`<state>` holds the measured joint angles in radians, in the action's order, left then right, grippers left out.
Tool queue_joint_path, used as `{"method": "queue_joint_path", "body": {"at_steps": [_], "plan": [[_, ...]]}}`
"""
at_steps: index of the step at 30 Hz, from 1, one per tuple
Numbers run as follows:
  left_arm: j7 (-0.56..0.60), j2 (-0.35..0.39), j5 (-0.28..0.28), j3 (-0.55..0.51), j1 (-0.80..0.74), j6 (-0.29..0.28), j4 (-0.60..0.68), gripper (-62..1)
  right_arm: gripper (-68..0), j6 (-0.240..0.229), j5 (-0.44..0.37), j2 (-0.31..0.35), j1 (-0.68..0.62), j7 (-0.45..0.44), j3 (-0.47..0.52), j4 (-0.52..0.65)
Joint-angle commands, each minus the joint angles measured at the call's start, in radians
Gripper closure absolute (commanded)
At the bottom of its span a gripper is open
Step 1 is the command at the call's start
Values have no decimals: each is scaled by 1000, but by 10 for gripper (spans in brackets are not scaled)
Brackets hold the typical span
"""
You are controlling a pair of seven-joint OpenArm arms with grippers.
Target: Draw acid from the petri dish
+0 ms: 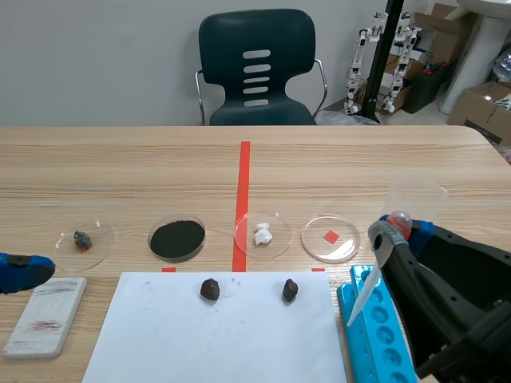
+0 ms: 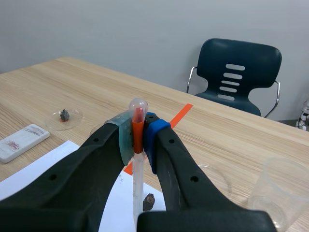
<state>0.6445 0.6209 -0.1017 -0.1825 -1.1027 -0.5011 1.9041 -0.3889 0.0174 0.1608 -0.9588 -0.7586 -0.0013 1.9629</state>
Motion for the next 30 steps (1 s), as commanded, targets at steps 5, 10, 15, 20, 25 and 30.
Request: {"method": "queue_joint_path", "body": {"at_steps": [5,10,15,20,25,30], "plan": [[16,-8,-10,4,-8,-3,8,-623,-10,-1,-10,3,11,-18,2,16],[16,-8,-10,4,-8,-3,8,-623,-10,-1,-10,3,11,-18,2,16],[16,-8,-10,4,-8,-3,8,-623,-10,-1,-10,3,11,-18,2,16],[16,-8,-10,4,-8,-3,8,-623,-10,-1,-10,2,14,-23,2,16],[17,-8,-10,4,-8,-3,8,-623,-10,-8,-2,-3,50,-16,2,16],[16,-8,-10,4,-8,-3,8,-623,-10,-31,6,-4,120,26,2,14]]}}
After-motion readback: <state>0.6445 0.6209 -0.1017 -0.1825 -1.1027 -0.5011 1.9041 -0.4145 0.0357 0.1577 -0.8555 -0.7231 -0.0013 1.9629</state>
